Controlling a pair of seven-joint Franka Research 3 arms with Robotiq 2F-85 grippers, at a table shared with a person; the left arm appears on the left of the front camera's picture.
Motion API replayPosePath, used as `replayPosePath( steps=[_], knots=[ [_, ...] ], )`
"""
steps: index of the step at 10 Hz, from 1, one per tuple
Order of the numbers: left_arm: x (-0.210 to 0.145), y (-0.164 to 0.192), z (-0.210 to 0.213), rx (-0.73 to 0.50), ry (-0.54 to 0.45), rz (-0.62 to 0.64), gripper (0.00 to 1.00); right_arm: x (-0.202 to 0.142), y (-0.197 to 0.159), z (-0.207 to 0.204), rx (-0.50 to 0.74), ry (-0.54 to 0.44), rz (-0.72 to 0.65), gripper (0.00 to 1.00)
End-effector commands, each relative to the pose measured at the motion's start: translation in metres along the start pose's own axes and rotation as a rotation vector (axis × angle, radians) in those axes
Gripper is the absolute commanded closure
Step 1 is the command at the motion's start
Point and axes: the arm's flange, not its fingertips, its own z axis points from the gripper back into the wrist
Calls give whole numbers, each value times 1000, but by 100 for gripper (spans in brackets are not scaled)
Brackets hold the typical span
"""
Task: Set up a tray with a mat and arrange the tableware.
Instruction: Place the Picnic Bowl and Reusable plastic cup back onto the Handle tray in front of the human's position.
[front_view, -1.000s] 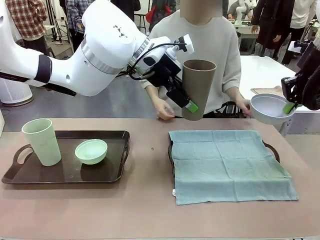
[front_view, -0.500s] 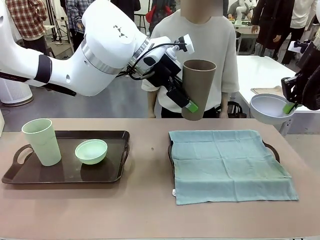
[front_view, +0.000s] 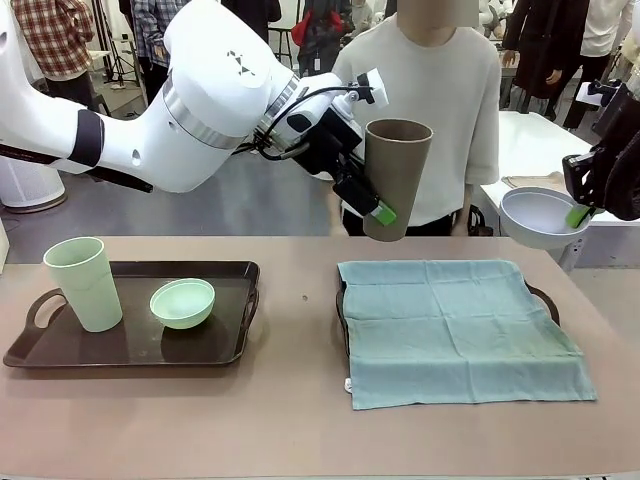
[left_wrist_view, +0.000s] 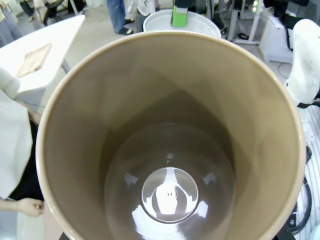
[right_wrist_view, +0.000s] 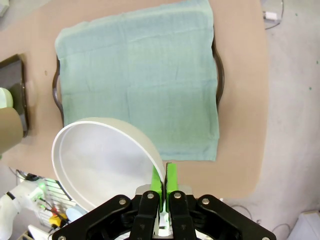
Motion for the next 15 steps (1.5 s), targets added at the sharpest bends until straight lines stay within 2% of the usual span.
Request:
replayPosePath(
  steps=[1, 4, 7, 9, 10, 11, 13, 15],
  knots=[
    [-22, 24, -35, -50, -24, -15, 19, 23, -1, -36, -13, 33, 18, 96],
    [-62, 39, -85, -95, -18, -52, 19, 42, -9, -95, -15, 79, 8, 96],
    [-90, 48, -113, -85, -62, -138, 19, 56, -11, -149, -52, 91, 44, 96],
    [-100, 55, -122, -77, -105, -193, 19, 57, -11, -161, -26, 93, 61, 96],
    [-96, 55, -121, -114, -103, -151, 19, 57, -13, -158, -61, 120, 2, 96],
    [-93, 55, -124, -82, -36, -155, 19, 58, -10, -158, -36, 109, 33, 96],
    [-95, 58, -127, -88, -50, -159, 19, 59, -11, -161, -37, 113, 28, 96],
    [-111, 70, -144, -110, -77, -130, 19, 70, -12, -187, -15, 117, 62, 96]
  ],
)
